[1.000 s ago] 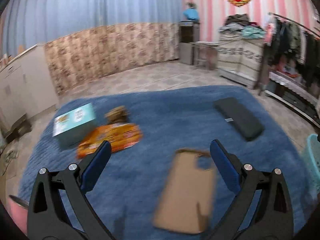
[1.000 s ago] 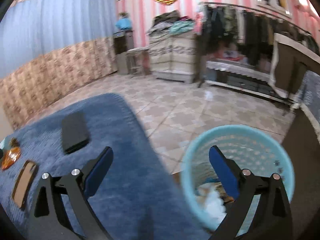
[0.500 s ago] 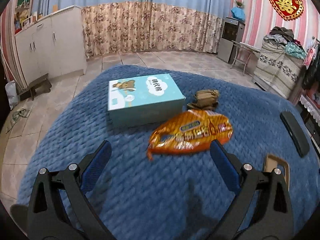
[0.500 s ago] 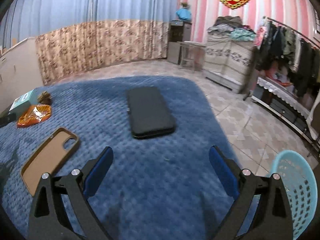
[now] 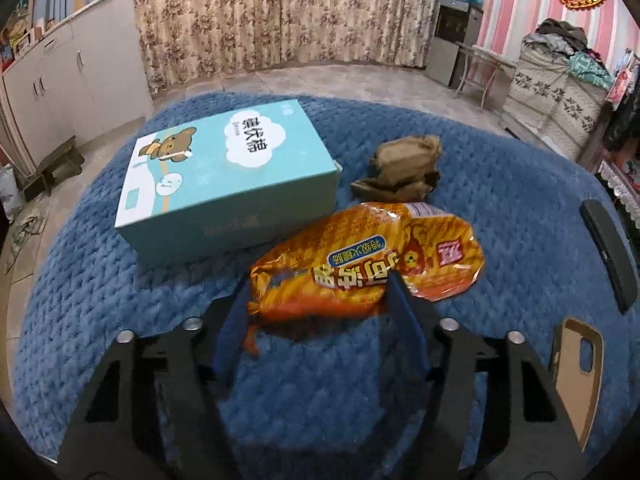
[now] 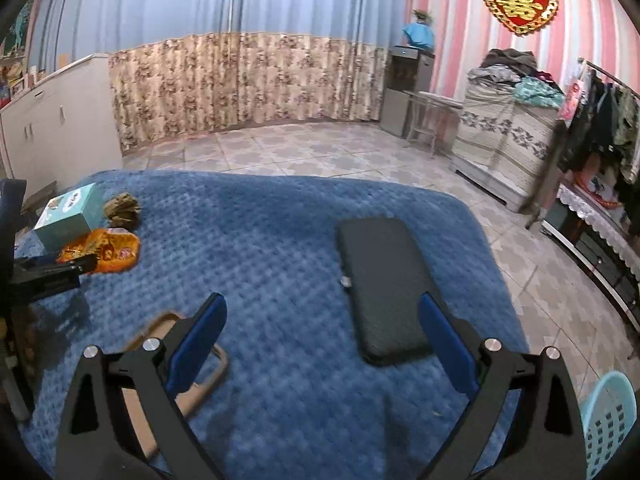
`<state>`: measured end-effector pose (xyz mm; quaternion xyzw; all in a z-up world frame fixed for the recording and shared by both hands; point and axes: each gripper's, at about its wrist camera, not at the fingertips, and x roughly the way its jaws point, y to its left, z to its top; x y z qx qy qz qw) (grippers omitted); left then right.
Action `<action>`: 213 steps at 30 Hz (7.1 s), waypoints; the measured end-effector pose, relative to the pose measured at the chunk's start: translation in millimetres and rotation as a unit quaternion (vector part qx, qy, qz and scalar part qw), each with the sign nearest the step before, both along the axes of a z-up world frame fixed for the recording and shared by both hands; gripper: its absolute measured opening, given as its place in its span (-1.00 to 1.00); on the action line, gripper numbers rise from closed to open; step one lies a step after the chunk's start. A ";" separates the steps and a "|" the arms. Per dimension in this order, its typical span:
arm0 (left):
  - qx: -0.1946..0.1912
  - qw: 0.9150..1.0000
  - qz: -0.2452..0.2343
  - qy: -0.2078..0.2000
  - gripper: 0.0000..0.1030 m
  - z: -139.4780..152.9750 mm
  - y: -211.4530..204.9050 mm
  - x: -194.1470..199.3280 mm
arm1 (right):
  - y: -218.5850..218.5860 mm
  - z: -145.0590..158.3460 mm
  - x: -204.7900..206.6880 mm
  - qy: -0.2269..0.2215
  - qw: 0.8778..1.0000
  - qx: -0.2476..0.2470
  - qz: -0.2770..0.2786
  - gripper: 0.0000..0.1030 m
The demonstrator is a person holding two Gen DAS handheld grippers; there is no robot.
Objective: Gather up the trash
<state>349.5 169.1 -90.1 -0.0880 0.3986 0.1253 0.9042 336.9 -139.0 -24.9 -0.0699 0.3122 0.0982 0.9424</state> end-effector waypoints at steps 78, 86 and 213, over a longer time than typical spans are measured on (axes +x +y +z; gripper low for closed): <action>-0.018 0.965 -0.232 -0.121 -0.68 88.2 -251.4 -80.6 | -292.3 30.5 -147.4 -0.058 0.946 0.021 -0.320 -0.15; -0.016 0.924 -0.361 -0.125 -0.68 82.9 -379.3 -100.5 | -357.4 18.6 -170.6 -0.050 0.925 0.041 -0.373 -0.15; 0.047 0.965 -0.142 -0.213 0.90 85.7 -220.6 -328.3 | -115.7 3.1 -305.7 -0.138 0.984 0.036 -0.107 0.91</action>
